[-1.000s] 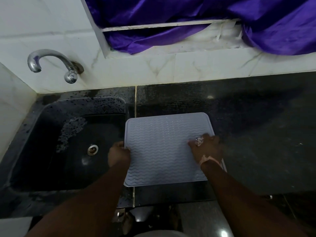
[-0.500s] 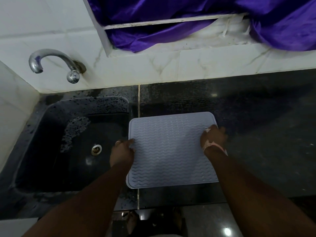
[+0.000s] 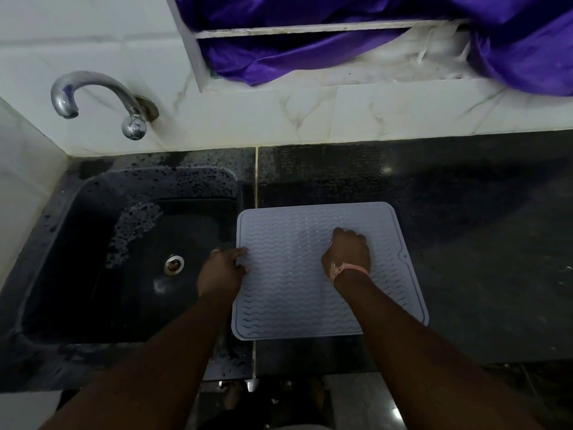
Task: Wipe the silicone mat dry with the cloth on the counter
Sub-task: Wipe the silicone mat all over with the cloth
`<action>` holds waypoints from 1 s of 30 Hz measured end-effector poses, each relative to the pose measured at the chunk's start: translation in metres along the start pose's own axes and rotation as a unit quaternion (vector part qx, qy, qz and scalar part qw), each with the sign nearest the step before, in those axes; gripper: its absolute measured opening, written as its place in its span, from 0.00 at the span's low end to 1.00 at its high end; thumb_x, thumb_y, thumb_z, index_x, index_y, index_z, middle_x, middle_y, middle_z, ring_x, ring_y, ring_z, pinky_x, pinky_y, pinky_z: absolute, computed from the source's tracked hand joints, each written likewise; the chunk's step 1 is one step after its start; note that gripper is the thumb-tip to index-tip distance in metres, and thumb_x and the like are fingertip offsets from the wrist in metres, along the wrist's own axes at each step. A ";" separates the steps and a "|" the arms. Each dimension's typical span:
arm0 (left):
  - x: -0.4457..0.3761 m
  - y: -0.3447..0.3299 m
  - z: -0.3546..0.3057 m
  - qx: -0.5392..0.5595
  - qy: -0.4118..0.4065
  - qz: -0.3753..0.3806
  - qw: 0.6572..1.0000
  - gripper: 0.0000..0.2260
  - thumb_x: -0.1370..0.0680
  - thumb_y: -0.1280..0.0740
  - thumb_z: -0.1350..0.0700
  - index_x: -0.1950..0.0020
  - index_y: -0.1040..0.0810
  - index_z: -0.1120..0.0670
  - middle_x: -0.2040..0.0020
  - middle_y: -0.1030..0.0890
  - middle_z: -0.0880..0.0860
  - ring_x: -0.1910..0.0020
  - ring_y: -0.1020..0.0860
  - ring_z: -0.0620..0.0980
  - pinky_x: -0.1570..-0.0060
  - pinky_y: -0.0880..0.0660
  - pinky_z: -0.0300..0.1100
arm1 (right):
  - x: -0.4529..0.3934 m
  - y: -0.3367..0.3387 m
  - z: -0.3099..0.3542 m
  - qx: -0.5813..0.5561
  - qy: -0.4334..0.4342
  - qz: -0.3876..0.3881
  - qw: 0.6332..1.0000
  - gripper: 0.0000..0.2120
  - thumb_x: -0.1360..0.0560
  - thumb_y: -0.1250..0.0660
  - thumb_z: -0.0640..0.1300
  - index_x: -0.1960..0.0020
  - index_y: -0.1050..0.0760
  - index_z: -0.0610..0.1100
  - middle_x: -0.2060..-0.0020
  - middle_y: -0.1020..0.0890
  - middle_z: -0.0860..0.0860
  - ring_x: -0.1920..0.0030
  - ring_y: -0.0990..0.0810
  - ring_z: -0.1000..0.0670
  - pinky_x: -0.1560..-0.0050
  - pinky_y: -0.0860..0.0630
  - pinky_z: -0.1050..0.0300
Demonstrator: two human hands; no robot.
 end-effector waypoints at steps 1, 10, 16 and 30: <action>0.001 0.001 0.001 0.007 -0.001 0.000 1.000 0.19 0.24 0.27 0.53 0.34 0.22 0.42 0.35 0.26 0.53 0.42 0.21 0.52 0.42 0.22 0.53 | 0.001 -0.002 0.004 -0.005 0.010 0.004 1.000 0.13 0.27 0.37 0.37 0.42 0.26 0.40 0.48 0.20 0.42 0.45 0.25 0.42 0.45 0.25 0.51; -0.001 0.005 0.009 0.069 -0.049 0.025 0.996 0.20 0.26 0.25 0.52 0.34 0.21 0.44 0.35 0.26 0.51 0.41 0.22 0.51 0.40 0.24 0.52 | 0.017 -0.025 0.063 -0.058 0.086 0.026 0.994 0.14 0.26 0.40 0.35 0.41 0.30 0.40 0.56 0.21 0.44 0.51 0.25 0.44 0.58 0.30 0.55; -0.010 0.002 0.021 0.116 -0.061 0.039 0.991 0.21 0.29 0.24 0.48 0.37 0.23 0.40 0.41 0.24 0.46 0.45 0.21 0.46 0.43 0.22 0.50 | 0.021 -0.038 0.102 -0.075 0.090 0.044 0.992 0.08 0.27 0.39 0.37 0.50 0.34 0.46 0.63 0.29 0.50 0.57 0.27 0.47 0.64 0.35 0.57; -0.003 0.015 0.015 0.140 -0.087 -0.023 0.986 0.12 0.20 0.37 0.41 0.39 0.21 0.41 0.48 0.15 0.45 0.49 0.17 0.45 0.45 0.21 0.48 | 0.021 -0.066 0.178 -0.180 0.109 0.120 0.970 0.08 0.27 0.34 0.42 0.51 0.30 0.46 0.60 0.21 0.49 0.56 0.20 0.46 0.57 0.24 0.55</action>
Point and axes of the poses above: each hand's wrist, its own x-axis away from the middle knuckle, its own y-axis out of the back of the hand, z = x × y, the point moved 3 cm from there along -x, towards the middle knuckle
